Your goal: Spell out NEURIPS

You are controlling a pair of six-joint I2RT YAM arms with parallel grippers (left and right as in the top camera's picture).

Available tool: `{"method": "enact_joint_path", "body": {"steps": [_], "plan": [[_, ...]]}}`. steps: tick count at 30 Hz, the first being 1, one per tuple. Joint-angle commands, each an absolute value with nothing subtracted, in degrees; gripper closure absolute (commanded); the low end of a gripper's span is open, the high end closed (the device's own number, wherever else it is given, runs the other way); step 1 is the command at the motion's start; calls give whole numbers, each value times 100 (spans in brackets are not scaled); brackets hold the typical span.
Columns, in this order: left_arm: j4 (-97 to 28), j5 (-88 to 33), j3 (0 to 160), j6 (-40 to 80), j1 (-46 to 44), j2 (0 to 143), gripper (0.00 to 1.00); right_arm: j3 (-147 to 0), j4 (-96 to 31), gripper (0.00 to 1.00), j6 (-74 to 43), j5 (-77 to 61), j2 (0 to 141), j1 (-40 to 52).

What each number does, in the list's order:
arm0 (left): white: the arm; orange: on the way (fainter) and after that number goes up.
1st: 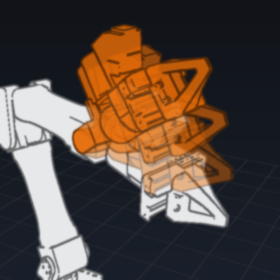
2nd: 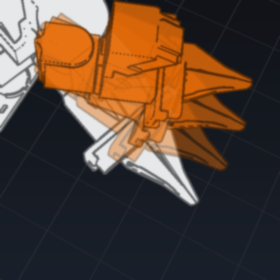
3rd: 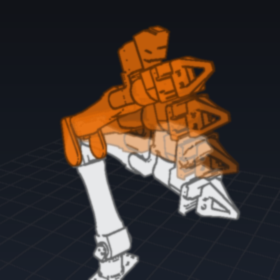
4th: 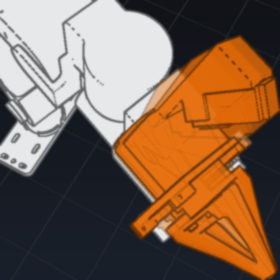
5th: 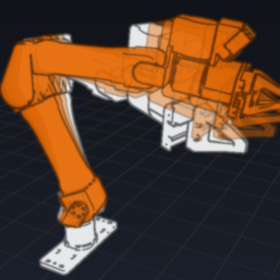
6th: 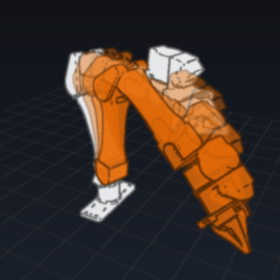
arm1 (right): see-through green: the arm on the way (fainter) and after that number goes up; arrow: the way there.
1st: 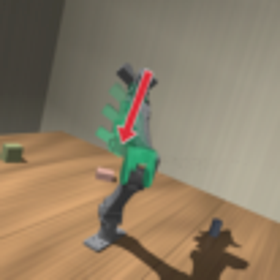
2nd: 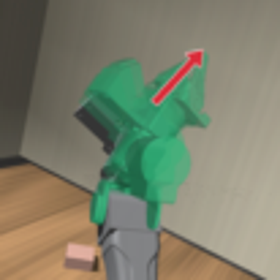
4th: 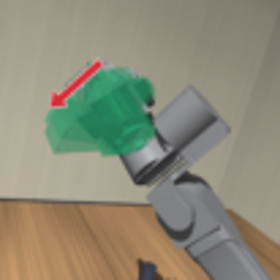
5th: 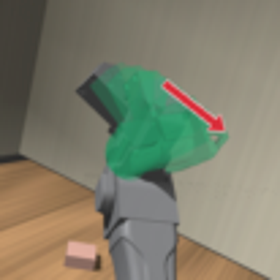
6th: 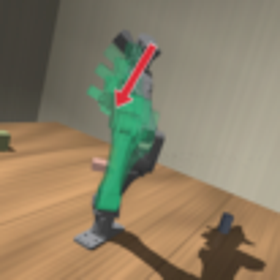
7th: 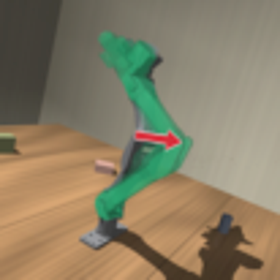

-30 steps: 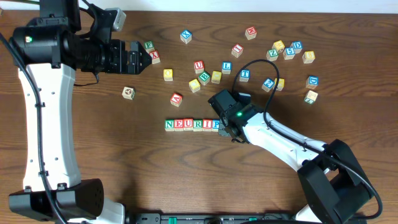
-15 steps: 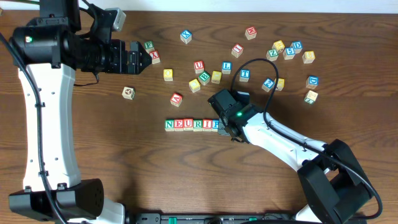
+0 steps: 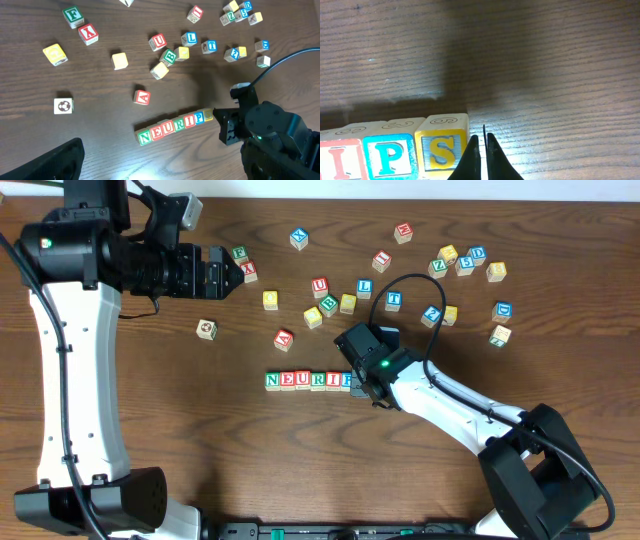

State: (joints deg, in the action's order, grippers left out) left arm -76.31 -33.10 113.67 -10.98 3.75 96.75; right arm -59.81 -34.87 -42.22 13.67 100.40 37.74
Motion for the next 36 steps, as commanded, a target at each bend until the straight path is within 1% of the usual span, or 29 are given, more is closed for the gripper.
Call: {"method": "enact_joint_path", "body": {"steps": [1,36], "plan": [[-7647,-3363,11456,-1179,395,9627,2,-5924,-3463,99,-4075,1352,9950,3758],[-7647,-3363,11456,-1179,395,9627,2,-5918,-3400,99,-3975,1247,10042,3758]]}}
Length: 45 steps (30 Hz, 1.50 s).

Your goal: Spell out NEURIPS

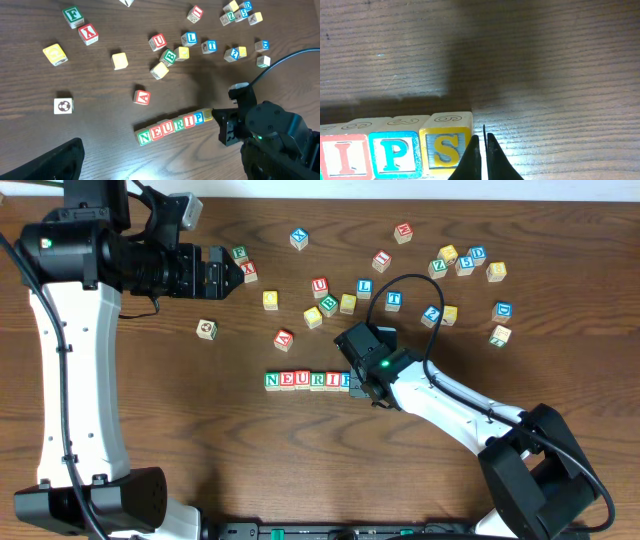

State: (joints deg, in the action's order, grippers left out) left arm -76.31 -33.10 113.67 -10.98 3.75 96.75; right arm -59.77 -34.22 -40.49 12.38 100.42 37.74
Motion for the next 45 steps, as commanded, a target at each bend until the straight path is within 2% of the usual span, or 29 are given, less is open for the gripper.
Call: {"method": "enact_joint_path", "body": {"steps": [1,18,25,30,31,32,33,34,35,45], "plan": [[-7647,-3363,11456,-1179,395,9627,2,-5918,-3400,99,-3975,1247,10040,3758],[-7647,-3363,11456,-1179,395,9627,2,-5920,-3734,99,-3979,1424,9902,3540],[-7647,-3363,11456,-1181,395,9627,2,-5920,-4154,99,-3927,1704,9177,3293],[-7647,-3363,11456,-1179,395,9627,2,-5920,-4165,99,-3155,1686,8313,3258],[-7647,-3363,11456,-1179,395,9627,2,-5920,-4169,91,-3009,1675,8138,3269],[-7647,-3363,11456,-1179,395,9627,2,-5920,-4185,77,-2936,1678,7955,3269],[-7647,-3363,11456,-1179,395,9627,2,-5920,-4206,59,-2904,1678,7800,3267],[-7647,-3363,11456,-1179,395,9627,2,-5920,-4254,33,-2904,1682,7553,3267],[-7647,-3363,11456,-1181,395,9627,2,-5920,-4274,1,-2904,1682,7406,3267],[-7647,-3363,11456,-1179,395,9627,2,-5920,-4504,1,-2906,1680,6976,3267]]}}
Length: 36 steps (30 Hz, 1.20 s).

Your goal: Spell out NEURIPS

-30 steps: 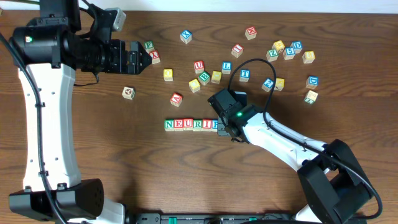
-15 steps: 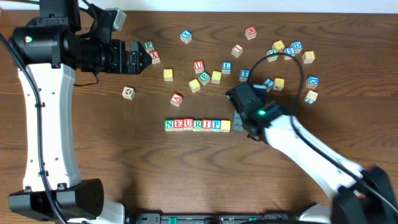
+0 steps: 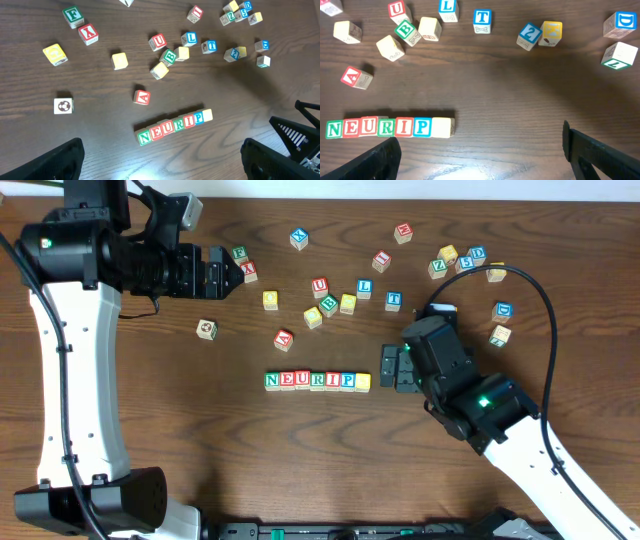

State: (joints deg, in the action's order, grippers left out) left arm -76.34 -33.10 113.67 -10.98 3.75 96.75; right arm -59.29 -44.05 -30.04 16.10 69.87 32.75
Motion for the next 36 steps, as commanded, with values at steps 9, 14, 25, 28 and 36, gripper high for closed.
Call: {"method": "enact_joint_path", "body": {"steps": [9,14,25,28,36], "plan": [[-7647,-3363,11456,-1179,395,9627,2,-5920,-4694,1,-2904,1647,6976,3267],[-7647,-3363,11456,-1179,395,9627,2,-5920,-4556,58,-2906,1612,7002,3267],[-7647,-3363,11456,-1181,395,9627,2,-6173,-3717,99,-2980,421,8449,3030],[-7647,-3363,11456,-1179,395,9627,2,-6539,-3673,99,-2834,224,9013,3030],[-7647,-3363,11456,-1179,395,9627,2,-8235,-3844,99,-2311,-202,10514,3046]]}}
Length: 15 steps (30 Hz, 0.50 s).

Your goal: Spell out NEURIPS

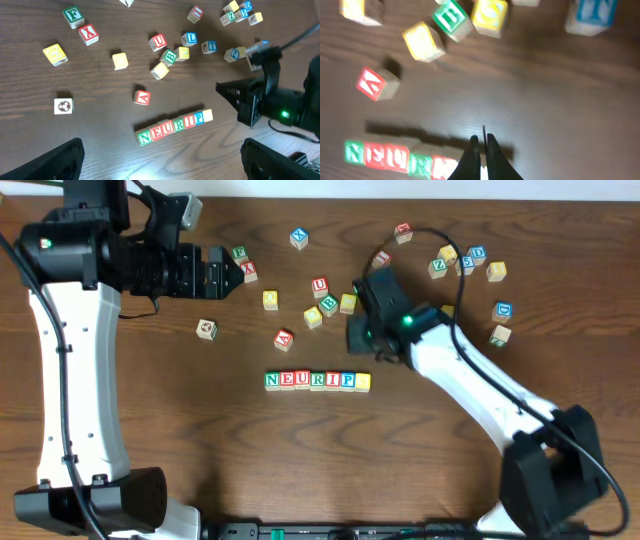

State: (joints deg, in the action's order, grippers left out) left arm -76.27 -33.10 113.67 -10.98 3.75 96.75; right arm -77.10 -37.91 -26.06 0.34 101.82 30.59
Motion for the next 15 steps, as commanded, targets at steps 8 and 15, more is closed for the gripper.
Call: {"method": "enact_joint_path", "body": {"steps": [8,15], "plan": [[-7647,-3363,11456,-1179,395,9627,2,-8805,-3841,99,-2106,-801,11413,3063],[-7647,-3363,11456,-1179,395,9627,2,-8847,-3658,99,-1966,-792,11721,3214]]}}
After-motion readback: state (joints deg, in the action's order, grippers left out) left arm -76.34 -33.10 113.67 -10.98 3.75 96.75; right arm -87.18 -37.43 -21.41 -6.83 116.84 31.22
